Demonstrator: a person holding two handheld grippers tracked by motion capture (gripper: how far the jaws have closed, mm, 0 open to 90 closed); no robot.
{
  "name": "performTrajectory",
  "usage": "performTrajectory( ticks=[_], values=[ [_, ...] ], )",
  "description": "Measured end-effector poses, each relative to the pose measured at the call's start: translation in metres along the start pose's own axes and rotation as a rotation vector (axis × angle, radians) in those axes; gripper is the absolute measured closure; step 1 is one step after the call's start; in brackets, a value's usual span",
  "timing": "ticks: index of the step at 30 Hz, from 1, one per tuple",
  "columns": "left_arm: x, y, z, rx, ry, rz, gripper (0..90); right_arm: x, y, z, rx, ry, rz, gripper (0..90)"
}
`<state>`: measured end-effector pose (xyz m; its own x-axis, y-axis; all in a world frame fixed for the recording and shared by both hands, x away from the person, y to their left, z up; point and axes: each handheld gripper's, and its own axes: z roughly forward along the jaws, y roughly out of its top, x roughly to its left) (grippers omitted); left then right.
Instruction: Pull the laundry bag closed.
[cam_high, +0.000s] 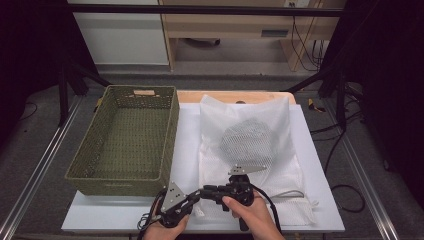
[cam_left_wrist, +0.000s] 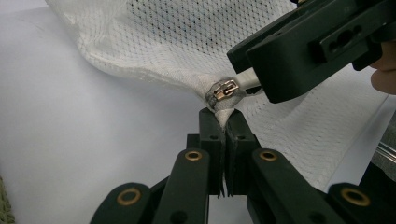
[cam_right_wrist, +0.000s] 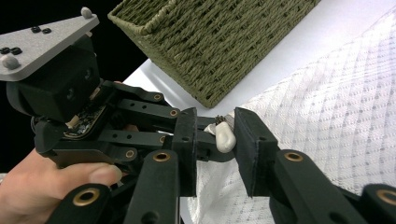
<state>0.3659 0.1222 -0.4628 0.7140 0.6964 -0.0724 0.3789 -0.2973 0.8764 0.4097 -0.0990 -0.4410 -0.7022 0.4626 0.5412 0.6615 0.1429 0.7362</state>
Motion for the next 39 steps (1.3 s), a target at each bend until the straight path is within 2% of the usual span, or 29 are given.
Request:
performTrajectory(
  ticks=[10,24,39],
  values=[
    [-0.0006,0.0002,0.0003,-0.008,-0.004,0.006,87.5,-0.0019,-0.0014,-0.0004,0.001,-0.01,0.016,82.2],
    [-0.0018,0.0005,0.0014,-0.001,-0.001,0.019,87.3,-0.0017,-0.0023,0.0007,0.003,-0.028,0.007,81.1],
    [-0.0028,0.0009,0.0015,0.0,-0.005,0.006,88.0,-0.0019,-0.0021,-0.0019,0.002,-0.026,0.021,83.5]
  ],
)
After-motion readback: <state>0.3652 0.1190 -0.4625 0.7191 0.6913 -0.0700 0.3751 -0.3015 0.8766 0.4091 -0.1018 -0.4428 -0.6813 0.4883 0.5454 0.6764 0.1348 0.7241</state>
